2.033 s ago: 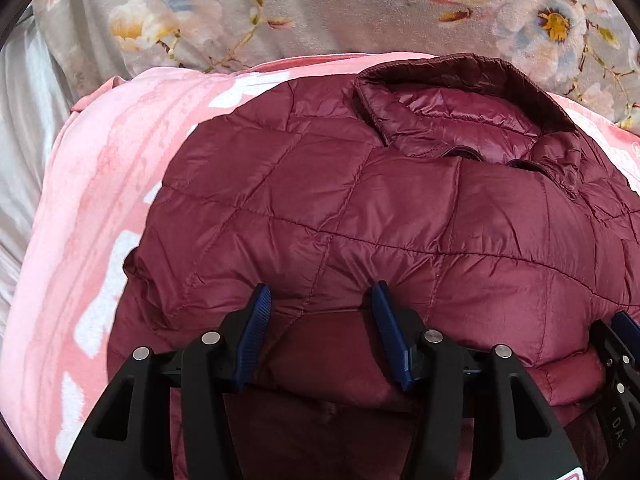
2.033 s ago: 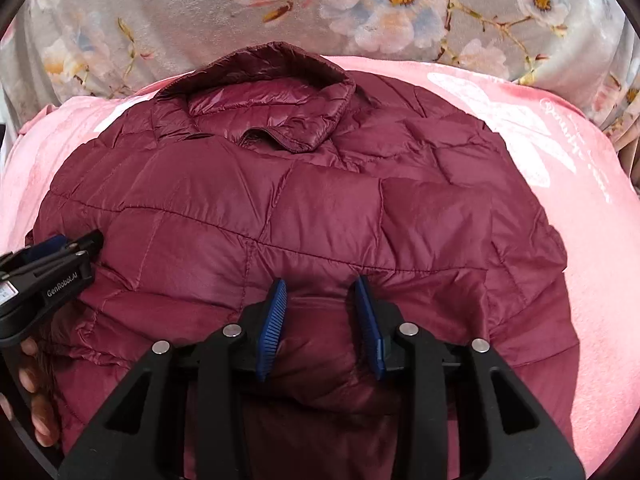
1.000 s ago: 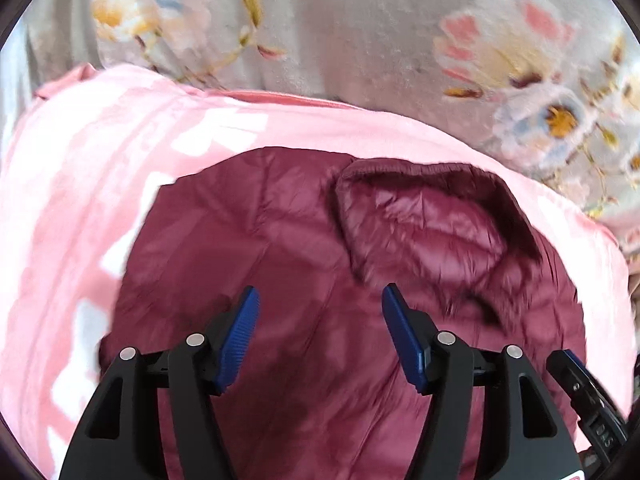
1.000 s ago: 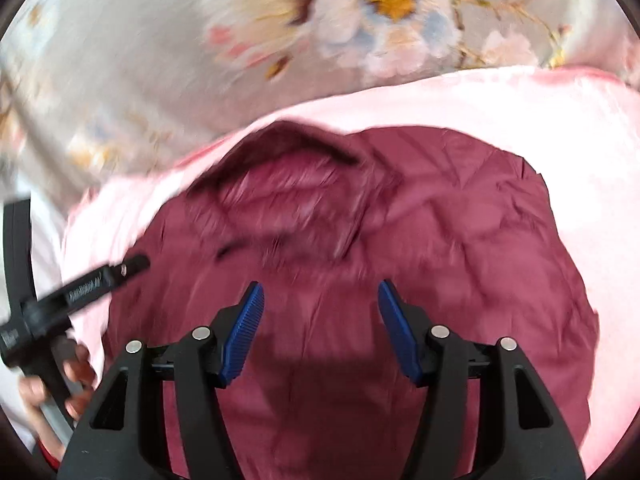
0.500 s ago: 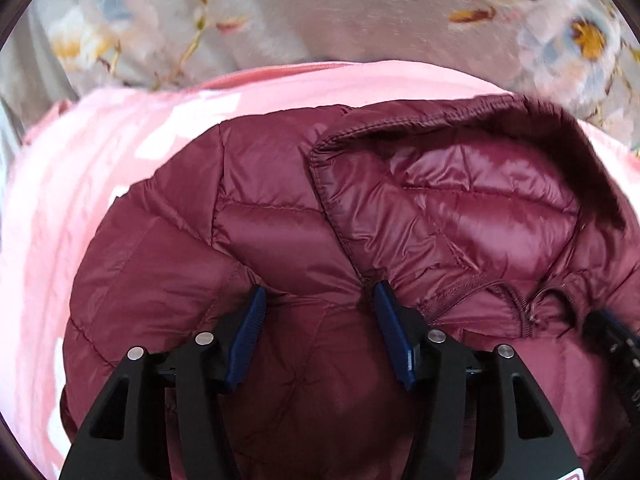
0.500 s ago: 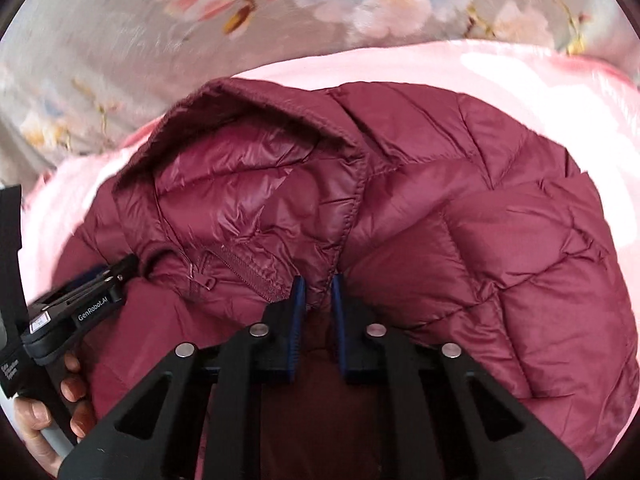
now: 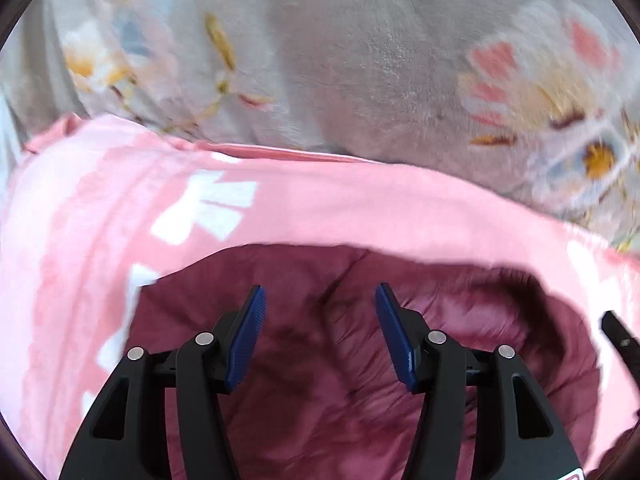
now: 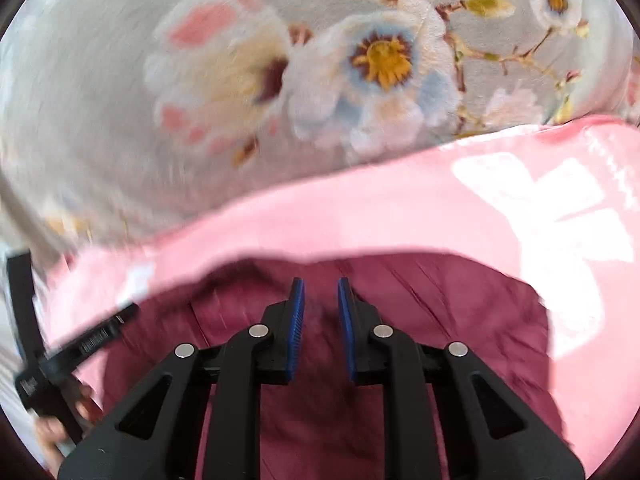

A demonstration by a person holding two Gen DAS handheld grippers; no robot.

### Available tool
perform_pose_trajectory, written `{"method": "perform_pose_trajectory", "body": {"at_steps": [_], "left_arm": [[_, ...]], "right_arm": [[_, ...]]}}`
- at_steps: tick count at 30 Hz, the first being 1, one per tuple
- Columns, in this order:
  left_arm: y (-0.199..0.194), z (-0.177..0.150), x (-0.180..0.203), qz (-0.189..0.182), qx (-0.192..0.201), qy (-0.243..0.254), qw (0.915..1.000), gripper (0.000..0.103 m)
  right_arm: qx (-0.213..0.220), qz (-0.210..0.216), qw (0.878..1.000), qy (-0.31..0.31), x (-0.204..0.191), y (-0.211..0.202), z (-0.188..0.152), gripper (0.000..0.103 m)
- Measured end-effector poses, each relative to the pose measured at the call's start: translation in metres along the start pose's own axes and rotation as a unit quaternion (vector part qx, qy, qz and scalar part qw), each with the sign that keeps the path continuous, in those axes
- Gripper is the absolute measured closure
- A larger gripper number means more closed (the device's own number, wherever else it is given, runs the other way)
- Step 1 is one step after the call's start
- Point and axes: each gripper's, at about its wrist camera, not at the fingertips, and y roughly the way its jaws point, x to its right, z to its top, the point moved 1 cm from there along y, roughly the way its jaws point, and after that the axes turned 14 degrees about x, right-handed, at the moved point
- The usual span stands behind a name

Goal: Fold large clothes

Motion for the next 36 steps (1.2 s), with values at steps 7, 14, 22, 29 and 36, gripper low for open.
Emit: {"method": "perform_pose_trajectory", "body": {"at_steps": [7,14,22,29,36], "left_arm": [[0.046,-0.021,0.01,0.003,-0.058,0.005,0.9983,0.048],[0.058,-0.056,0.003,0.015,-0.033,0.058,0.9976,0.042],[0.057,-0.068,0.008,0.028,0.008,0.074,0.9968,0.039],[0.059,-0.068,0.013,0.045,0.009,0.09,0.9948,0.036],[0.061,-0.068,0.016,0.063,0.011,0.104,0.9925,0.033]], "right_arm": [[-0.064,-0.003,0.997,-0.043,-0.005,0.045,-0.037,0.086],[-0.048,-0.041,0.987,-0.145,-0.001,0.047,-0.072,0.089],[-0.028,-0.062,0.982,-0.176,-0.007,0.05,-0.08,0.089],[-0.027,-0.064,0.982,-0.178,-0.008,0.052,-0.079,0.088],[-0.026,-0.07,0.979,-0.187,-0.01,0.053,-0.08,0.088]]}}
